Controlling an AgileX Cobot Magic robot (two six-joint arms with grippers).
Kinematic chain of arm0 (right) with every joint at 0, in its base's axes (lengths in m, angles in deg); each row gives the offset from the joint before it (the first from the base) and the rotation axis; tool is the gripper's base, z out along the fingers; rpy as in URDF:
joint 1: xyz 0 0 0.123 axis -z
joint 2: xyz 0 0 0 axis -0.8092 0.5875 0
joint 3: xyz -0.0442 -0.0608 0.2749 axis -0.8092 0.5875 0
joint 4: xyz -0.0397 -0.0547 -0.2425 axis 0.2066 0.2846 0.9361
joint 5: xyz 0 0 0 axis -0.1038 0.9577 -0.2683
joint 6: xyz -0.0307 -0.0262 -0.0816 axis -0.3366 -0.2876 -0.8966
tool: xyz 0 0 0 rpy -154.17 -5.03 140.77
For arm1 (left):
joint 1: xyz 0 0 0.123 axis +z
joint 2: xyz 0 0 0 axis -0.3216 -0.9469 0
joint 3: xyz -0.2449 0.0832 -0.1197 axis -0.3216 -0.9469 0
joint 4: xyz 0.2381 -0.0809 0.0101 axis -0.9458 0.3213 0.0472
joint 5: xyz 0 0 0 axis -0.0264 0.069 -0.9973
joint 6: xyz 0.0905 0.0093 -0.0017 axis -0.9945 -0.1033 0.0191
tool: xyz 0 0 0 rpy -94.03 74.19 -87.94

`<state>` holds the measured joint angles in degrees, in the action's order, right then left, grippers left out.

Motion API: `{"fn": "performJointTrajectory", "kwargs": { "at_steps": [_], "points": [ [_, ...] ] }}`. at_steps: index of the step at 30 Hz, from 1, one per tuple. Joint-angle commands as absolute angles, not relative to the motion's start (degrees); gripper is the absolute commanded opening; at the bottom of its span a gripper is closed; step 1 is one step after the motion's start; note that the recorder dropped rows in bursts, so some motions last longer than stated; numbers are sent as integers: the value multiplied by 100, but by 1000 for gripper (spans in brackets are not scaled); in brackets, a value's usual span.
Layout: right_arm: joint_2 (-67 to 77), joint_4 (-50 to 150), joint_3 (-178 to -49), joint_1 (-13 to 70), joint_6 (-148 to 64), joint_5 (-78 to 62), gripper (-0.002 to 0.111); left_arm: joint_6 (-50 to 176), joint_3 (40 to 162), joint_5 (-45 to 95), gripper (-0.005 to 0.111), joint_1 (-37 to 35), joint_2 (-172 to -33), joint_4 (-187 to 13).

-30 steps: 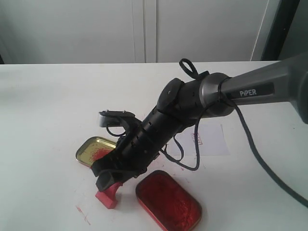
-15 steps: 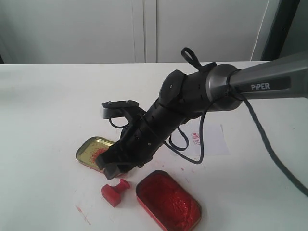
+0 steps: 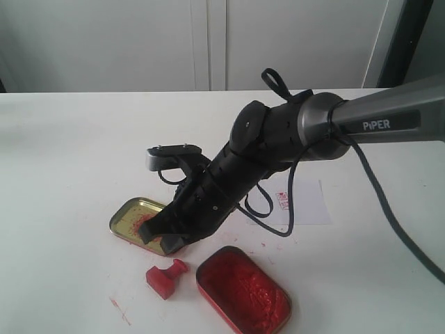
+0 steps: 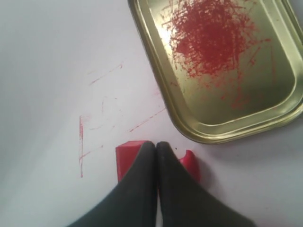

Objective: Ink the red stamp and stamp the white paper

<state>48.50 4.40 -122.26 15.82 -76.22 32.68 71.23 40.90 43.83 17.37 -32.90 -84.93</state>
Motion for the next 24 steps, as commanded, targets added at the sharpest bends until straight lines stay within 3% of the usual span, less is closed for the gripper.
{"fn": "performJointTrajectory", "kwargs": {
  "at_steps": [1,24],
  "points": [
    [4786,491,-12226,1576,-7579,3253,0,7143,4032,4401,0,1750,-3261,-8464],
    [4123,1489,-12226,1942,-7301,3059,0,7143,4032,4401,0,1750,-3261,-8464]
  ]
}}
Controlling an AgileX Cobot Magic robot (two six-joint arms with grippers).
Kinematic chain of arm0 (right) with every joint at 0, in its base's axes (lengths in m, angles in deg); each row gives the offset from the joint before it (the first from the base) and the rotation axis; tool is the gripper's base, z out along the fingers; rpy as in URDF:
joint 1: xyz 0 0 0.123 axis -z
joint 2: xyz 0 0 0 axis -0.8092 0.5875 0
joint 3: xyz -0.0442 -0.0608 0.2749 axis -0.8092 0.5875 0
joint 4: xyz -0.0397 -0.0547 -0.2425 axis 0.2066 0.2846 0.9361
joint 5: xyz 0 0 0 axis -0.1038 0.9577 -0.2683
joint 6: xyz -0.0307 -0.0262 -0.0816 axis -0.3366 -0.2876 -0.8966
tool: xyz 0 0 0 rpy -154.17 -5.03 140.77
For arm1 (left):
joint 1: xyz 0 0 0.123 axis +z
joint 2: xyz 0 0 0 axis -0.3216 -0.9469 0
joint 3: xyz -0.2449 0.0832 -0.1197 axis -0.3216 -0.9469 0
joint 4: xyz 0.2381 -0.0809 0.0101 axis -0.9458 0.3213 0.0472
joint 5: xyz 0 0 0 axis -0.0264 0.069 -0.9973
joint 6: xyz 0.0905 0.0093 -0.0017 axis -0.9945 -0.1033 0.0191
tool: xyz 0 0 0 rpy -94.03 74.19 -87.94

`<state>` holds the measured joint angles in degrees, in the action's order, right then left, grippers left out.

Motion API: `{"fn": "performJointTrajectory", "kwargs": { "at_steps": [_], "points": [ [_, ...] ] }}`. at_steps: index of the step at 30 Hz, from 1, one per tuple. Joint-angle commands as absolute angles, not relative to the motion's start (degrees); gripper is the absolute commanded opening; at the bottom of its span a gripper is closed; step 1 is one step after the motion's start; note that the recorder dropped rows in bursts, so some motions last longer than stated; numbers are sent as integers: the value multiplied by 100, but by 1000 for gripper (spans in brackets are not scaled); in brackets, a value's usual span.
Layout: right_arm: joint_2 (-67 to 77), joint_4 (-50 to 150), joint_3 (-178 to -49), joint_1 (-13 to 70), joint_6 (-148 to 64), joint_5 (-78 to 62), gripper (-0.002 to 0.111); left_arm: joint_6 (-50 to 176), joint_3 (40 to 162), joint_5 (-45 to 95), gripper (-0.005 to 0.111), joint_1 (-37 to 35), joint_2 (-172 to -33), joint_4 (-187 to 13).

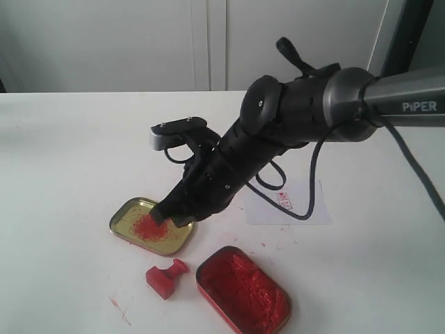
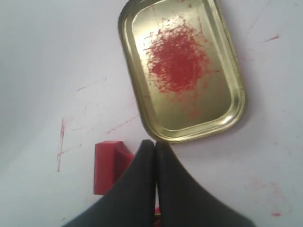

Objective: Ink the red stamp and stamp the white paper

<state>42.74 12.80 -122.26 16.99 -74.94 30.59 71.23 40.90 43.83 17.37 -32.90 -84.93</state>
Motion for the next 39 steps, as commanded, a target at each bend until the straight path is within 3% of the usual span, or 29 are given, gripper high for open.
{"fn": "performJointTrajectory", "kwargs": {
  "at_steps": [1,27,39],
  "points": [
    [4097,1541,-12226,2020,-7270,3087,0,7143,4032,4401,0,1750,-3261,-8464],
    [3647,1976,-12226,3969,-5746,4908,0,7143,4032,4401,0,1750,-3261,-8464],
    [3647,4572,-12226,4262,-3754,5227,0,7143,4032,4401,0,1750,-3261,-8464]
  ]
}}
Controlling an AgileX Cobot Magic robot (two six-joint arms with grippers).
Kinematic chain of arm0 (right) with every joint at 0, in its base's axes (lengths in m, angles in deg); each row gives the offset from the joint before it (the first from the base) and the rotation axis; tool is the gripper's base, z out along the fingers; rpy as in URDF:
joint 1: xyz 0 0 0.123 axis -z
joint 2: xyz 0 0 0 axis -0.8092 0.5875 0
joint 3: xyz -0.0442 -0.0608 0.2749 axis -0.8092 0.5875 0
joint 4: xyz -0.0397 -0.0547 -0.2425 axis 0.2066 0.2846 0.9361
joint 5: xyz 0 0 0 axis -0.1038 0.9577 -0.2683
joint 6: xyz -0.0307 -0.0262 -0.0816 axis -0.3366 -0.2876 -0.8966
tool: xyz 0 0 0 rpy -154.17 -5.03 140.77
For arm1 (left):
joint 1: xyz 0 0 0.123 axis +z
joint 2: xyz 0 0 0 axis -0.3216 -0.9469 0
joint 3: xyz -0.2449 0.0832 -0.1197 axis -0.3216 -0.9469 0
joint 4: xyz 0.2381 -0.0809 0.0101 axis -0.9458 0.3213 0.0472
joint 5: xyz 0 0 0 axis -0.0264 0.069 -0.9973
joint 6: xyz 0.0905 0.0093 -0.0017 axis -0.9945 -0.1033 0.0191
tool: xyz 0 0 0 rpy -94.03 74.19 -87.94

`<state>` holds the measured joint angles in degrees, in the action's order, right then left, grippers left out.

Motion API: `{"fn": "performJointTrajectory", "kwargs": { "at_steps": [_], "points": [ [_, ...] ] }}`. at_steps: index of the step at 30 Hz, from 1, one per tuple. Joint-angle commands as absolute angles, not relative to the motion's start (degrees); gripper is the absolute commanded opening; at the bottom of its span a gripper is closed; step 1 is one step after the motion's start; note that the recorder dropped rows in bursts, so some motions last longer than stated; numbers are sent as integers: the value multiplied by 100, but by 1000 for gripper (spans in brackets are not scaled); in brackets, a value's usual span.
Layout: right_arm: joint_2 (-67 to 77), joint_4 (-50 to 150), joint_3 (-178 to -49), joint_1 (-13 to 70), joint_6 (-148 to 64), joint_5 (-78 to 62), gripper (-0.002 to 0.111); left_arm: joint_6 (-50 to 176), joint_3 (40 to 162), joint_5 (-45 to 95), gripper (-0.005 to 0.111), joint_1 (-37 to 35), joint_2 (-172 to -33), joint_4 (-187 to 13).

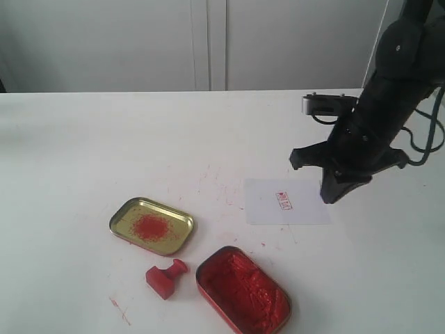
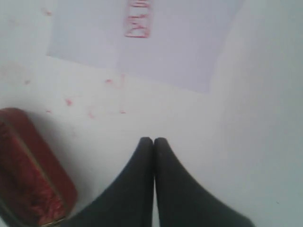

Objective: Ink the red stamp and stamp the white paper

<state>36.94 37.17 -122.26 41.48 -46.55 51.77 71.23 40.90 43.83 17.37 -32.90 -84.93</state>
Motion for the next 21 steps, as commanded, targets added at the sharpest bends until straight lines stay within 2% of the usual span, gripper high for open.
{"fn": "performJointTrajectory", "kwargs": {
  "at_steps": [1,13,21],
  "points": [
    [3647,4758,-12226,4265,-3507,5227,0,7143,4032,4401,0,1750,-3261,-8464],
    [3647,5135,-12213,4274,-3272,5202,0,7143,4032,4401,0,1750,-3261,-8464],
    [3555,5146,-11865,4754,-3397,5036,0,7143,4032,4401,0,1750,-3261,-8464]
  ]
}}
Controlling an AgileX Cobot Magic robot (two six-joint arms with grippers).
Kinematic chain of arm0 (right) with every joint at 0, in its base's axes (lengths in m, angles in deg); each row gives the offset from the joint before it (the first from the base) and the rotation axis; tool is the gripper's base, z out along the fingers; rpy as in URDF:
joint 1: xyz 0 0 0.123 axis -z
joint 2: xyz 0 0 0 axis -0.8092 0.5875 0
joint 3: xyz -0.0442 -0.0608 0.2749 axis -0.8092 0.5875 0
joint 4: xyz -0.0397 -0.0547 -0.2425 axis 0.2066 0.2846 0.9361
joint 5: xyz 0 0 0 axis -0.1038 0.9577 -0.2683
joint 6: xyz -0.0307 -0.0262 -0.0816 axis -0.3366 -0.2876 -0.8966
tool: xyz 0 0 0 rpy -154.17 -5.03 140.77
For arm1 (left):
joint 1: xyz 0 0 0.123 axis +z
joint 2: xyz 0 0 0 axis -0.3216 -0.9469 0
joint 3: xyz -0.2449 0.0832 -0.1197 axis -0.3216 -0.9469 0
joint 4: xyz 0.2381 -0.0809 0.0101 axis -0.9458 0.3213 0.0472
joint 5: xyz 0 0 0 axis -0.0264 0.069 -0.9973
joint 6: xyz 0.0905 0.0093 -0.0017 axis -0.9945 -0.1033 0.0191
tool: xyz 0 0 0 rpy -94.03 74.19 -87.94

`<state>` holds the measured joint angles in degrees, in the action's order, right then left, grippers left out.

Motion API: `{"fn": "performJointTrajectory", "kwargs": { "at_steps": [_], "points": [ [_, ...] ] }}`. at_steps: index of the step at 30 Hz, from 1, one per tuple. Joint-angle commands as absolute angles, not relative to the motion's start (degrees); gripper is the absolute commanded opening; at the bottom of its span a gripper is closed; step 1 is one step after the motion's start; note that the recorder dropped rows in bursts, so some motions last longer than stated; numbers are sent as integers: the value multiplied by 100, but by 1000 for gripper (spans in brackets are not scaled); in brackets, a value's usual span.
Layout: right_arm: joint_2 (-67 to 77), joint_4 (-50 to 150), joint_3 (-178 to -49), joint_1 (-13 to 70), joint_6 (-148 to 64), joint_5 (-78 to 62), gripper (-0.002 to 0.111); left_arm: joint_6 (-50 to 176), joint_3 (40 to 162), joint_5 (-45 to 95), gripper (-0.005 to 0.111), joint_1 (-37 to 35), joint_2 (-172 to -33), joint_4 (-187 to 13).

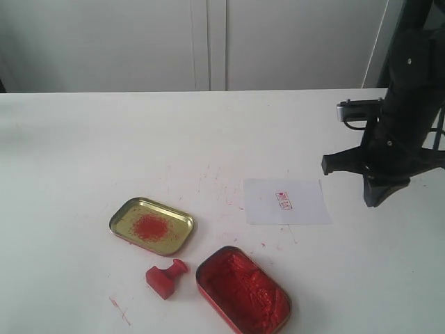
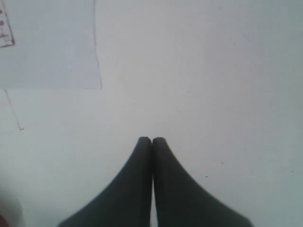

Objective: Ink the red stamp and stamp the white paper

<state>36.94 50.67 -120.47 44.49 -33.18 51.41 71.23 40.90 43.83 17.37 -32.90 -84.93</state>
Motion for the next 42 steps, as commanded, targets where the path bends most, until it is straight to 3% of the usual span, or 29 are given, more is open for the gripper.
{"fn": "performJointTrajectory", "kwargs": {
  "at_steps": [1,7,42],
  "points": [
    [3497,5146,-11815,4829,-3414,5005,0,7143,4032,4401,0,1750,-3261,-8464],
    [3040,5164,-11455,5176,-3565,4682,0,7143,4032,4401,0,1750,-3261,-8464],
    [-1432,5197,-8979,5175,-3832,2944,0,7143,4032,4401,0,1750,-3261,-8464]
  ]
}}
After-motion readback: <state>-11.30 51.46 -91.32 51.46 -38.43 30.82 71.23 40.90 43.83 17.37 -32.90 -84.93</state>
